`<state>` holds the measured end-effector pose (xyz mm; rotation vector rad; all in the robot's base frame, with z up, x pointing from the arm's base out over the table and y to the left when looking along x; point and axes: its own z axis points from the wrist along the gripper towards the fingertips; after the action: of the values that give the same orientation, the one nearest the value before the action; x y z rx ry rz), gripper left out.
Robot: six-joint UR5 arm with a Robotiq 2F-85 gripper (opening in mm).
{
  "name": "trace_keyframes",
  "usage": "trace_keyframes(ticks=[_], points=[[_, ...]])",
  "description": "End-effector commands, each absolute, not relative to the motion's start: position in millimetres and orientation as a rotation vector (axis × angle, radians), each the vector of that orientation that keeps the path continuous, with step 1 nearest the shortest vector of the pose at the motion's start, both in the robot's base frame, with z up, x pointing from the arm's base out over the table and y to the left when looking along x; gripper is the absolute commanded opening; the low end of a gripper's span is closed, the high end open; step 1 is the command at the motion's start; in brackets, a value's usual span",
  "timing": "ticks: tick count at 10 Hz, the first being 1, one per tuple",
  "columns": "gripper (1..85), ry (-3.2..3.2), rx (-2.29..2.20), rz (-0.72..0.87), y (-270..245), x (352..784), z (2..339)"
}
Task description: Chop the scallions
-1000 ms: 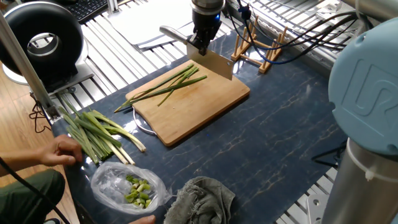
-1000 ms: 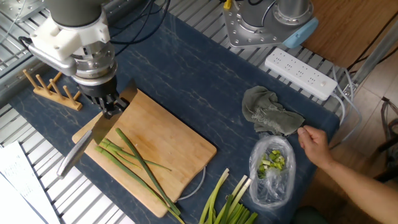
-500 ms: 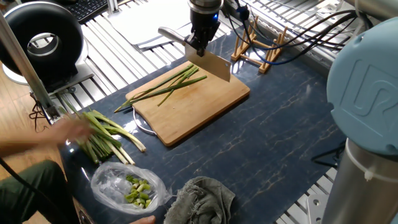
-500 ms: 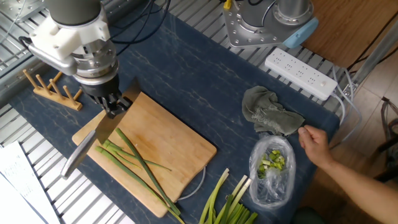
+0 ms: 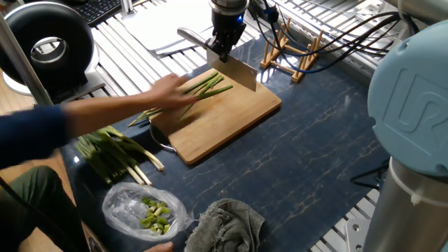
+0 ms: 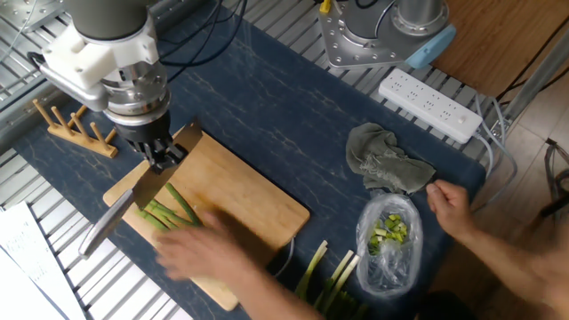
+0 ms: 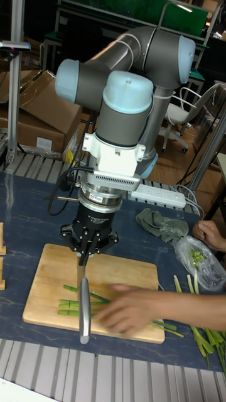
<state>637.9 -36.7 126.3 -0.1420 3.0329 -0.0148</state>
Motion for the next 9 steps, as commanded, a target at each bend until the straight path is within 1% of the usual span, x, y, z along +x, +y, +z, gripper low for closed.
trace_keyframes(ticks=[1, 4, 7, 8, 9], points=[[1.3, 3.004, -0.105, 0.017, -33, 646, 130], [1.3, 3.033, -0.106, 0.019, -30, 636, 130], [1.3, 3.034, -0.096, 0.073, -6, 622, 132], [1.3, 3.028, -0.133, 0.066, -6, 621, 132], [1.3, 2.999, -0.184, 0.028, -15, 629, 131]])
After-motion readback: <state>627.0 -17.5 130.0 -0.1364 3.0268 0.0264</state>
